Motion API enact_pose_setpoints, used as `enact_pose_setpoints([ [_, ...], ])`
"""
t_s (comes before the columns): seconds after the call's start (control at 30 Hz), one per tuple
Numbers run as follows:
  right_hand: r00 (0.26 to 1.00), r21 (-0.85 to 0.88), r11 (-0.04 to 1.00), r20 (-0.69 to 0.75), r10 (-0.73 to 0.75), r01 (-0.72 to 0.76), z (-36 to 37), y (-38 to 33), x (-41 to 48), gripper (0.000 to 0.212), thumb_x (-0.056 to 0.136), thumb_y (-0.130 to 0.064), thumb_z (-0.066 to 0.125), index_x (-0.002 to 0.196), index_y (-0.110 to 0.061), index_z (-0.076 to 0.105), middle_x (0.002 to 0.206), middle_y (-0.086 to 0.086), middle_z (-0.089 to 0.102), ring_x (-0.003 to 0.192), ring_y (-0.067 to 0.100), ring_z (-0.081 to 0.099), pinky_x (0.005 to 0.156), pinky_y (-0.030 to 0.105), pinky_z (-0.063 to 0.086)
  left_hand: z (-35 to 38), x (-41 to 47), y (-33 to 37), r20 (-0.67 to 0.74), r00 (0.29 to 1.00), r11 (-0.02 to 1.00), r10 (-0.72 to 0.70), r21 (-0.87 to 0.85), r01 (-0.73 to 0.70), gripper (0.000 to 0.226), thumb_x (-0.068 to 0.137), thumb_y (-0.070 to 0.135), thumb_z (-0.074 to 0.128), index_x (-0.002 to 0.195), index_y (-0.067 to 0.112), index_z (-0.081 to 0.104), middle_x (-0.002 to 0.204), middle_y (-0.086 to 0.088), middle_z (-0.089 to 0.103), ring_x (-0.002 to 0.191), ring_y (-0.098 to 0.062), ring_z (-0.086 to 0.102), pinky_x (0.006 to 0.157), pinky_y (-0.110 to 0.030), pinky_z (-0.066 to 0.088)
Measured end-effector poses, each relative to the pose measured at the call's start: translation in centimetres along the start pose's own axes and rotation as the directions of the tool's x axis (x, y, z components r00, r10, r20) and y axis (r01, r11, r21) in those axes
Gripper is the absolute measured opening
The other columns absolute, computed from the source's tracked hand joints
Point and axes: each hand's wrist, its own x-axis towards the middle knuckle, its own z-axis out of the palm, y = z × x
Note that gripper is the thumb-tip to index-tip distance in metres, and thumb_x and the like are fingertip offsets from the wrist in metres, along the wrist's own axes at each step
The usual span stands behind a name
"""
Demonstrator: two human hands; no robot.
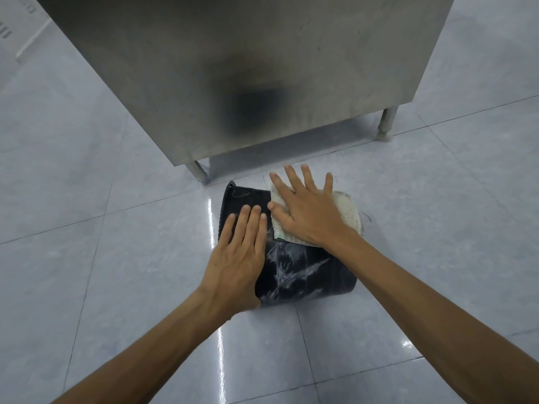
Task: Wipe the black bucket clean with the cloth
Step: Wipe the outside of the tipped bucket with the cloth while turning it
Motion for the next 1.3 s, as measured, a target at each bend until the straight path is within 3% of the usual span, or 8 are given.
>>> enact_pose_setpoints([
  [0.17, 0.989, 0.22, 0.975, 0.148, -0.012, -0.022, -1.1, 0.4, 1.2, 0.088, 0.087, -0.081, 0.007, 0.161, -0.037, 0.027, 0.163, 0.0, 0.041, 0.146, 0.03, 0.044, 0.114, 0.064, 0.034, -0.8, 0.9, -0.3, 0.043, 0.999, 1.0, 0.005, 0.03, -0.007, 0.154, 0.056, 0.069, 0.077, 0.147, -0.002, -0.025, 0.159, -0.025, -0.02, 0.146, -0.041, -0.023, 0.12, -0.054, -0.004],
  [0.33, 0.957, 0.275, 0.961, 0.286, -0.045, -0.037, -2.1, 1.1, 3.1, 0.067, 0.1, -0.074, 0.027, 0.158, -0.042, 0.034, 0.165, 0.0, 0.04, 0.149, 0.029, 0.04, 0.119, 0.055, 0.03, -2.1, 2.0, 0.0, 0.107, 0.994, 0.999, -0.023, 0.027, 0.02, 0.16, 0.05, 0.077, 0.079, 0.149, -0.002, -0.019, 0.161, -0.024, -0.015, 0.147, -0.042, -0.017, 0.12, -0.054, -0.003],
  [0.5, 0.915, 0.275, 0.96, 0.398, -0.063, -0.053, -2.4, 1.3, 3.8, 0.069, 0.1, -0.074, 0.027, 0.161, -0.042, 0.028, 0.169, 0.002, 0.031, 0.153, 0.03, 0.032, 0.121, 0.051, 0.024, -3.4, 2.2, 0.6, 0.212, 0.976, 0.998, -0.055, 0.015, 0.053, 0.158, 0.051, 0.077, 0.079, 0.151, 0.001, -0.017, 0.162, -0.021, -0.013, 0.148, -0.041, -0.014, 0.12, -0.054, 0.0],
  [0.67, 0.837, 0.287, 0.954, 0.541, -0.083, -0.09, -1.3, 0.8, 2.7, 0.065, 0.101, -0.071, 0.025, 0.157, -0.041, 0.037, 0.167, -0.006, 0.034, 0.152, 0.026, 0.033, 0.114, 0.045, 0.027, -5.0, 3.3, -0.5, 0.387, 0.92, 0.996, 0.063, -0.087, -0.031, 0.156, 0.038, 0.079, 0.082, 0.152, 0.007, 0.003, 0.157, -0.011, 0.014, 0.144, -0.031, 0.013, 0.121, -0.049, 0.012],
  [0.87, 0.912, 0.139, 0.99, 0.408, -0.037, -0.022, -0.2, 0.6, 0.8, 0.075, 0.098, -0.076, 0.012, 0.164, -0.041, 0.003, 0.175, 0.0, -0.002, 0.161, 0.032, -0.001, 0.123, 0.068, 0.0, -5.0, 3.0, -1.0, 0.37, 0.923, 0.988, 0.11, -0.141, -0.061, 0.153, 0.039, 0.079, 0.082, 0.151, 0.01, 0.005, 0.155, -0.008, 0.017, 0.144, -0.029, 0.015, 0.122, -0.047, 0.011],
  [0.97, 0.914, 0.148, 0.988, 0.406, -0.02, -0.044, -0.2, 0.3, -0.1, 0.078, 0.097, -0.078, 0.012, 0.163, -0.042, -0.005, 0.175, 0.002, -0.005, 0.16, 0.036, 0.003, 0.123, 0.069, 0.005, -4.8, 2.7, -1.0, 0.362, 0.925, 0.984, 0.115, -0.167, -0.057, 0.155, 0.039, 0.08, 0.081, 0.152, 0.011, 0.002, 0.158, -0.008, 0.012, 0.147, -0.03, 0.009, 0.122, -0.047, 0.008],
  [1.07, 0.917, 0.152, 0.987, 0.398, -0.004, -0.061, -0.9, 0.2, -1.4, 0.081, 0.096, -0.078, 0.011, 0.164, -0.036, -0.002, 0.174, 0.007, 0.011, 0.153, 0.039, 0.027, 0.119, 0.066, 0.022, -4.8, 3.1, -1.2, 0.353, 0.928, 0.982, 0.122, -0.176, -0.063, 0.154, 0.035, 0.081, 0.081, 0.151, 0.011, 0.007, 0.154, -0.007, 0.018, 0.143, -0.028, 0.015, 0.122, -0.046, 0.011],
  [1.3, 1.0, 0.059, 0.998, -0.02, -0.011, 0.012, 0.5, -2.4, -10.4, 0.078, 0.101, -0.063, 0.019, 0.165, -0.018, 0.018, 0.172, 0.013, 0.017, 0.156, 0.042, 0.02, 0.119, 0.07, 0.018, -4.7, 4.6, -2.2, 0.382, 0.912, 0.972, 0.151, -0.224, -0.067, 0.147, 0.027, 0.082, 0.08, 0.142, 0.013, 0.021, 0.139, -0.001, 0.031, 0.132, -0.023, 0.029, 0.117, -0.042, 0.024],
])
